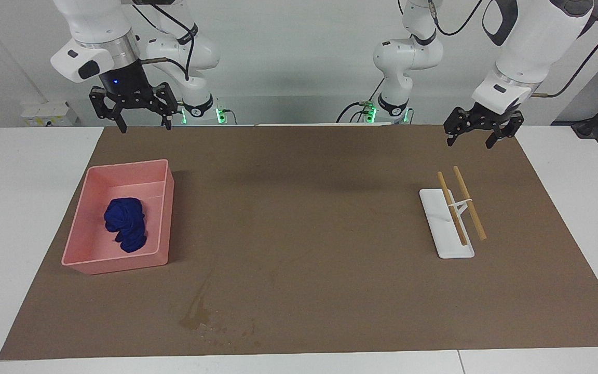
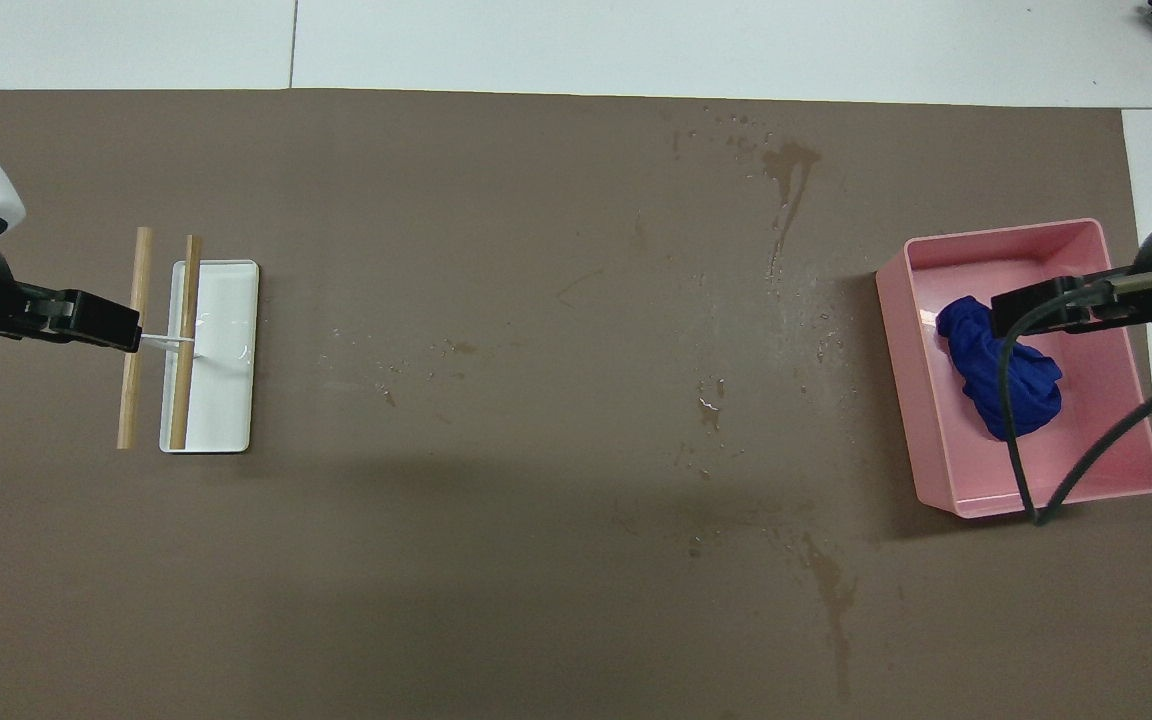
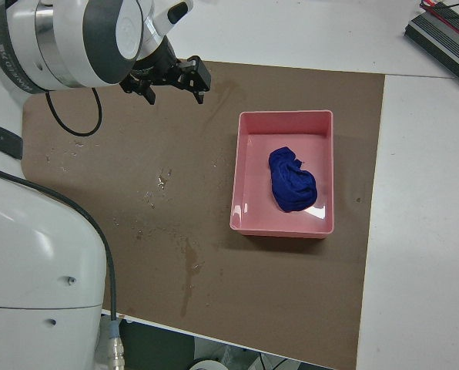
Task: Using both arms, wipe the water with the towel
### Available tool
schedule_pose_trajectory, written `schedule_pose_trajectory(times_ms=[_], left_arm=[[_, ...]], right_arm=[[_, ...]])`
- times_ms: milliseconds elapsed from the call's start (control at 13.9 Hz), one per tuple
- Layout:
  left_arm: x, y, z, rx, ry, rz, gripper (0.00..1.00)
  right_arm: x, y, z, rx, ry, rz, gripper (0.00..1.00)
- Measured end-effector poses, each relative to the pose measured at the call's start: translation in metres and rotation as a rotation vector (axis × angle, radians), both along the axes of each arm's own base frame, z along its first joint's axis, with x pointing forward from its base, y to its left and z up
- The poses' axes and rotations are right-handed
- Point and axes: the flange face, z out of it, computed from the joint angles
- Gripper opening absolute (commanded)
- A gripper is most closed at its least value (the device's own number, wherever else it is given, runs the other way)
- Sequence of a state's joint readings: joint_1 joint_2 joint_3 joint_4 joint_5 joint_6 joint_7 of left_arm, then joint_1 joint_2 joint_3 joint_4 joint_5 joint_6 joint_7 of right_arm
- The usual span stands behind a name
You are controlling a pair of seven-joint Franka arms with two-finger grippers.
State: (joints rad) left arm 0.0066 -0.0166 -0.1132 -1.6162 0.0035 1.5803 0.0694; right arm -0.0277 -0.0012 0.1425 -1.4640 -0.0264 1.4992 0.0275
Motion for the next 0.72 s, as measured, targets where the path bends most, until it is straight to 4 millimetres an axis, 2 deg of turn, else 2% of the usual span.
schedule_pose_trajectory(times_ms=[287,719], left_arm=[[0.0,0.0,0.0,0.0,0.0,0.0,1.0],[0.0,0.0,0.0,0.0,0.0,0.0,1.0]], right_arm=[[-0.0008,0.006,-0.0002,0.001,0.001,0.011,1.0],[0.0001,0.004,-0.0041,0.002,0.006,0.007,1.0]])
